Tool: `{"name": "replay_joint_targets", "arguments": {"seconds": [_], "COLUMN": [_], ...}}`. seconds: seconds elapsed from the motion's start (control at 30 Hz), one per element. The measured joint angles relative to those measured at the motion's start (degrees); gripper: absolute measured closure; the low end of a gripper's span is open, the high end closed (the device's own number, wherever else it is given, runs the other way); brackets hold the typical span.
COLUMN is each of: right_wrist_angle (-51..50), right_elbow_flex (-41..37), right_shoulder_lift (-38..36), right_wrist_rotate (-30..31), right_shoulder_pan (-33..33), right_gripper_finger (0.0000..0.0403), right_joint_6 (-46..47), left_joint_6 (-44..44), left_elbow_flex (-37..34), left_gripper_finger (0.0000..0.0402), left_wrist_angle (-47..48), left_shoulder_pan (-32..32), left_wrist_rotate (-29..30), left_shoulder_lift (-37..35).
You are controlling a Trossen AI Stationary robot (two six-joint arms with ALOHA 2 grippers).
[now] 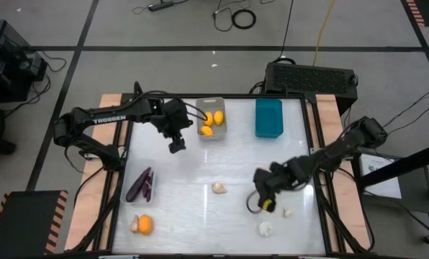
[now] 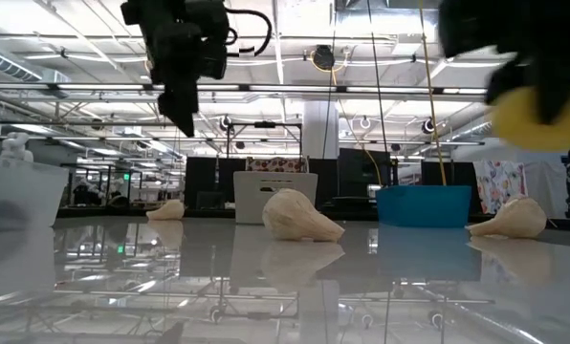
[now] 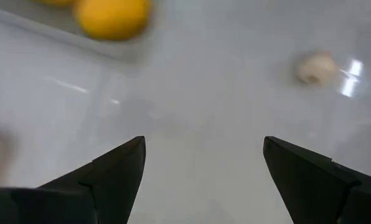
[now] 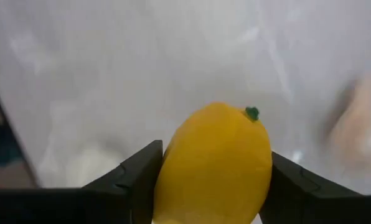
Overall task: Sort produce into baskets
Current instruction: Put the yellow lemon into the gray bin
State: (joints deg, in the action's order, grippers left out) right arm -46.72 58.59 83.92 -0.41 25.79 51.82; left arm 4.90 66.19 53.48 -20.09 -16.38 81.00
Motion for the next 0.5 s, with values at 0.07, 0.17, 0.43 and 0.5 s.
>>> {"name": "replay_joint_targets", "arguments": {"seconds": [0.07,0.17,0.43,0.5], "right_wrist_angle": [2.5,8.1,31.3,37.7], "right_elbow_flex": [0.0,0.0,0.0,0.0], "right_shoulder_lift": [-0.7,-1.1,-0.9,-0.5], "right_wrist_rotate": [2.2,5.9,12.1,13.7], "right_shoulder_pan": [-3.4,-8.5,-21.8,-24.9], "right_gripper_finger": [0.0196,0.0196,0.0195,0.0195], "right_joint_6": [-4.4,-11.6,-34.1,-39.3], "left_joint_6": [1.3,3.7,15.6,20.9], "left_elbow_flex": [0.0,0.0,0.0,0.0], "left_gripper_finger": [0.0071,0.0071,0.0071,0.0071], "left_wrist_angle": [1.6,3.8,7.6,9.1], "left_shoulder_pan": [1.6,4.8,17.0,20.0], "left_wrist_rotate": [-1.5,-1.7,-4.1,-3.6], "left_shoulder_lift": [-0.9,-2.9,-8.9,-10.1]}}
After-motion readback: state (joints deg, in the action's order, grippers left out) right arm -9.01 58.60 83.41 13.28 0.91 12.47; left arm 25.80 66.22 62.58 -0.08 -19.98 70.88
